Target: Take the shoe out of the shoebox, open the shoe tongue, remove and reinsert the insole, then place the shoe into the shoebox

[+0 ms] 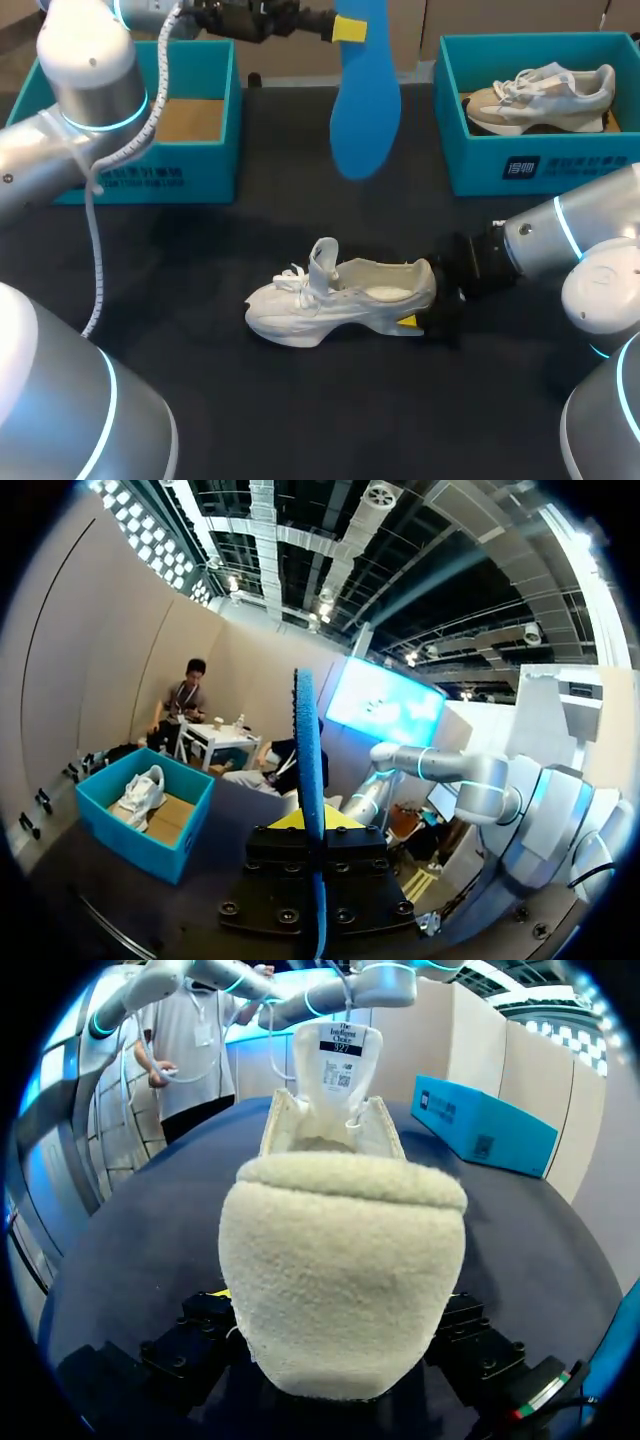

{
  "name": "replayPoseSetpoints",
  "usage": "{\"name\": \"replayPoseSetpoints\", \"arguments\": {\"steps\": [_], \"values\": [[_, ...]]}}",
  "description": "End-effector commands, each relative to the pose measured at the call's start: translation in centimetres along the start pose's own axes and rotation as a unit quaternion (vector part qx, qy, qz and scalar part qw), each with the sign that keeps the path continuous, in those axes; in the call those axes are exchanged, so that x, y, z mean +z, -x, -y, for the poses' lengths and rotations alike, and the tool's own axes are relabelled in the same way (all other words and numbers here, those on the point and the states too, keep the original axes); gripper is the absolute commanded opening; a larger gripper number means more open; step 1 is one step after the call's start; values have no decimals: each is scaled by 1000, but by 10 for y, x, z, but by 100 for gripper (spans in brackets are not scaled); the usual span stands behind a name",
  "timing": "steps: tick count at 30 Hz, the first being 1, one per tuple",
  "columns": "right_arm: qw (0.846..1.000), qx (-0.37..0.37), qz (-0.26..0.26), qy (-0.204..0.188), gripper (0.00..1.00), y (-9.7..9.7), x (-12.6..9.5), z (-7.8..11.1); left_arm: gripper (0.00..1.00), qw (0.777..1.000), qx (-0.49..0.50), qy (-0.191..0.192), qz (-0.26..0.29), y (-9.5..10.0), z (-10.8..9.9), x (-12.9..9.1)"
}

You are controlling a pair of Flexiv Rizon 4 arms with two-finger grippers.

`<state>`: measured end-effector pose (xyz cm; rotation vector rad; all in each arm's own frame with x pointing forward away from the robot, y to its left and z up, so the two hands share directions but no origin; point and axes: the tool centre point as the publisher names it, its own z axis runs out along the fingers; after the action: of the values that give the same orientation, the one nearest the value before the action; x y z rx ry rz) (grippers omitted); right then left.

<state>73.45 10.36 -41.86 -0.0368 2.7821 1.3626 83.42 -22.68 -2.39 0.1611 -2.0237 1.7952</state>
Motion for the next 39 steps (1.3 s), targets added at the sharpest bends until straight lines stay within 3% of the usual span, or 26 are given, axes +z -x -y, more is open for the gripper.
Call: {"name": "replayPoseSetpoints", "arguments": {"steps": [1, 12, 19, 23, 39], "values": [[1000, 0, 1, -1, 0, 0, 1, -1, 0, 1000, 1, -5, 3, -2, -3, 1], [1000, 0, 1, -1, 0, 0, 1, -1, 0, 1000, 1, -5, 3, -2, -3, 1], [1000, 0, 1, -1, 0, 0, 1, -1, 0, 995, -83, -46, 10, 5, -16, -4], [1000, 0, 1, -1, 0, 0, 1, -1, 0, 991, -128, -50, 5, 4, -22, -3], [1000, 0, 1, -1, 0, 0, 1, -1, 0, 978, -199, -68, 1, -63, -1, 0]]}}
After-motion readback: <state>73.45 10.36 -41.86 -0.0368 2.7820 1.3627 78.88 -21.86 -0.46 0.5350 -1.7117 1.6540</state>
